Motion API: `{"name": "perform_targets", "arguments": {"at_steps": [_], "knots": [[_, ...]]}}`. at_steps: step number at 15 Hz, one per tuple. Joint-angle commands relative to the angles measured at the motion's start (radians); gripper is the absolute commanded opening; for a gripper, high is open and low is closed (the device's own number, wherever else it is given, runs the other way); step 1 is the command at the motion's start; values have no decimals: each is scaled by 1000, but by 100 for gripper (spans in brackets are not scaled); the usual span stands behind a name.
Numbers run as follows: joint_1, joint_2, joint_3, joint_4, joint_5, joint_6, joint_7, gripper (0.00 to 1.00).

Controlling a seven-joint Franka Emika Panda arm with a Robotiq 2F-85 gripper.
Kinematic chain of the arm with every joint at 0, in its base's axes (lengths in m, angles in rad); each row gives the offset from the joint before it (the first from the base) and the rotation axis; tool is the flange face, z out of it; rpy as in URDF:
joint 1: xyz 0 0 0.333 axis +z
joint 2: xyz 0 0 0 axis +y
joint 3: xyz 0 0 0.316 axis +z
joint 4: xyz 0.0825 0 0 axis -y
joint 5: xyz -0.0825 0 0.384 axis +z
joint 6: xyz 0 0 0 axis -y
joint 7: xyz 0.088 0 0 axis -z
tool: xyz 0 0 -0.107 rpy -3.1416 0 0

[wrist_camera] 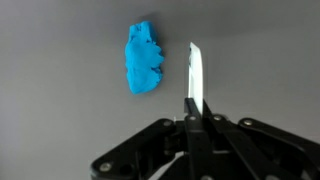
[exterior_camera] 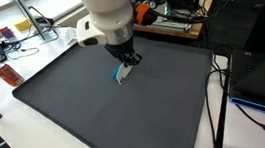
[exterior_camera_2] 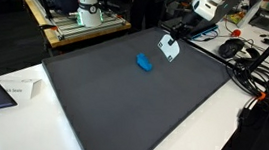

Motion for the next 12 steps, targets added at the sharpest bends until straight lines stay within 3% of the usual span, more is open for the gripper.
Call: {"name": "perform_targets", "arguments": {"at_steps": [1, 12], "knots": [[-53, -76, 11, -74, 87, -12, -112, 1], [-206, -182, 13, -167, 269, 5, -432, 1]]}}
